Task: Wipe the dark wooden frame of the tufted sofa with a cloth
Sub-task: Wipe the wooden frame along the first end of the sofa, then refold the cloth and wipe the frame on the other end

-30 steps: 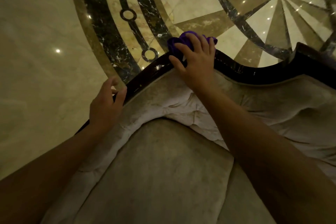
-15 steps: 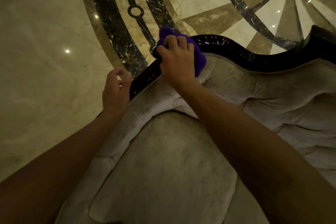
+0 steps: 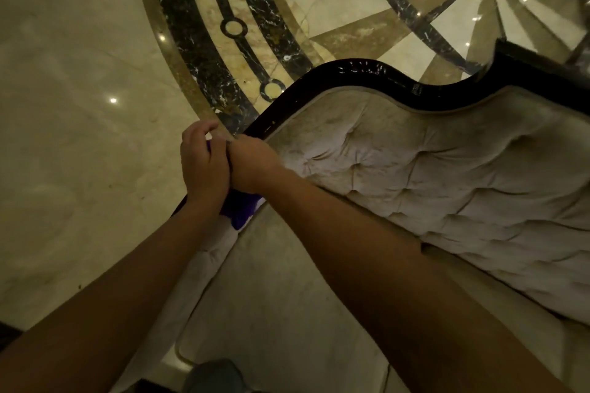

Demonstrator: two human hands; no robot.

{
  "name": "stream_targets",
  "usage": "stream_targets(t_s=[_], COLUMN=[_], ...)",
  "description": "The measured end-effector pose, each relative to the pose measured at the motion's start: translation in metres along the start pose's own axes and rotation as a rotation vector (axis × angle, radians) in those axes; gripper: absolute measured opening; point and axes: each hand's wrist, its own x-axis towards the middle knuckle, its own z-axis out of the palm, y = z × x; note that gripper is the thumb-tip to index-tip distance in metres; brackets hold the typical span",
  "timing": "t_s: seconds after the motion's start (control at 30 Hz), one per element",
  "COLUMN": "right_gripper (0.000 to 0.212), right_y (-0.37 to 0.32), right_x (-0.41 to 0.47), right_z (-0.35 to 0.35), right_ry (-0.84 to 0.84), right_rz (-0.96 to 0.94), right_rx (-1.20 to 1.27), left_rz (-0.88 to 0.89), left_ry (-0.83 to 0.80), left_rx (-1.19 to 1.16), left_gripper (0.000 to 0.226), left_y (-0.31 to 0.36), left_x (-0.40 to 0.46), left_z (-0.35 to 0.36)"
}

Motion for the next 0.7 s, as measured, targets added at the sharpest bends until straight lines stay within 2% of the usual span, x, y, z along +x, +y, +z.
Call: stream_targets(t_s=[0.1,0.2,0.37,0.43,0.53,0.63,0.7], right_gripper=[0.023,0.019,0.028,0.031,0.032,0.031,0.031], right_y=[0.002,0.012,0.013,0.005,-0.014,-0.028,-0.033], right_x=[-0.044,-0.102,-0.211,-0.257,-0.317,-0.358,-0.382], right_z=[-0.02,-0.047,-0.084,-0.09,-0.09,-0.083,-0.077], right_ry=[0.052,0.124,0.347,0.438,0.565,0.616,0.654], right_rz=[0.093,0.219,0.324,0.342,0.355,0.358,0.372], right_rx=[0.109,0.244,0.344,0.413,0.449,0.369,0.343], left_rz=[-0.052,-0.051,-0.247,-0.216,-0.189,-0.167,-0.136], left_ry=[-0.091,-0.246,-0.702,-0.901,-1.114,-1.182,-1.152], left_rx=[-0.026,-0.009,-0.174,-0.186,-0.199,-0.16,-0.172], left_gripper=[0.038,0.038,0.034,0.034,0.051,0.05,0.039], left_y=[0.027,0.047,0.086,0.105,0.129,0.155,0.168], left_x=[-0.018,-0.039,-0.092,-0.121,-0.159,-0.186,-0.203], left_z=[-0.02,-0.041,-0.053,-0.053,-0.046,-0.036,-0.03])
